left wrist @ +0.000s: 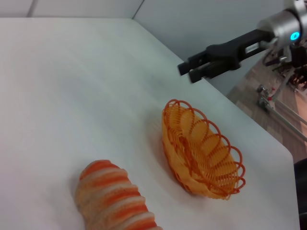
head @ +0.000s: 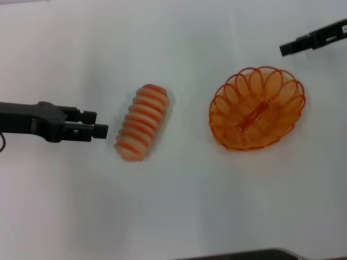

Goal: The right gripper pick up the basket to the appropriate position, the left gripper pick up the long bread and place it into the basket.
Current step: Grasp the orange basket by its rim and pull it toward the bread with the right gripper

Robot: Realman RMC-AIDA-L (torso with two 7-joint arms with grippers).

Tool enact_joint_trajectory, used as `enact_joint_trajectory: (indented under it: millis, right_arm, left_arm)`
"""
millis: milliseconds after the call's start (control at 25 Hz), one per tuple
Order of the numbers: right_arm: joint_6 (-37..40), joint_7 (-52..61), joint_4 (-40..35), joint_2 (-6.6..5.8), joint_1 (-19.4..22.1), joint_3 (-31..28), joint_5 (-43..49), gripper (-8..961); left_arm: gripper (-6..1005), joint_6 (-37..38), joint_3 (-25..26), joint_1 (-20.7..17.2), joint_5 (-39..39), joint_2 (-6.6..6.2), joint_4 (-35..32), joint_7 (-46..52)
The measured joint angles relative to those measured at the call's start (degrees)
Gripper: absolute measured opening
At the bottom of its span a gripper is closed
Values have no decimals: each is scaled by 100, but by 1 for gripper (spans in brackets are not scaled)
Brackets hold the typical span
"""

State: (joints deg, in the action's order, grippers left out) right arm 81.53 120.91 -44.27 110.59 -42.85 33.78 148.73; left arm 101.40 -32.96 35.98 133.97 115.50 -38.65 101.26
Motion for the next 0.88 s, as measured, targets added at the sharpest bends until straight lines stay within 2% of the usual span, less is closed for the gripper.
enact_joint_trajectory:
  millis: [80, 440, 880]
  right_arm:
    - [-200, 136, 46, 26, -7, 250, 131, 621]
    - [-256, 162, 254, 50, -9, 609, 169, 617]
    - [-213, 150, 416, 104, 38, 710, 346, 611]
  left_arm:
    - [673, -31, 0, -19, -3, 9, 5, -14]
    - [673, -37, 2, -34, -3, 17, 15, -18]
    - [673, -60, 0, -15, 13, 28, 16, -19]
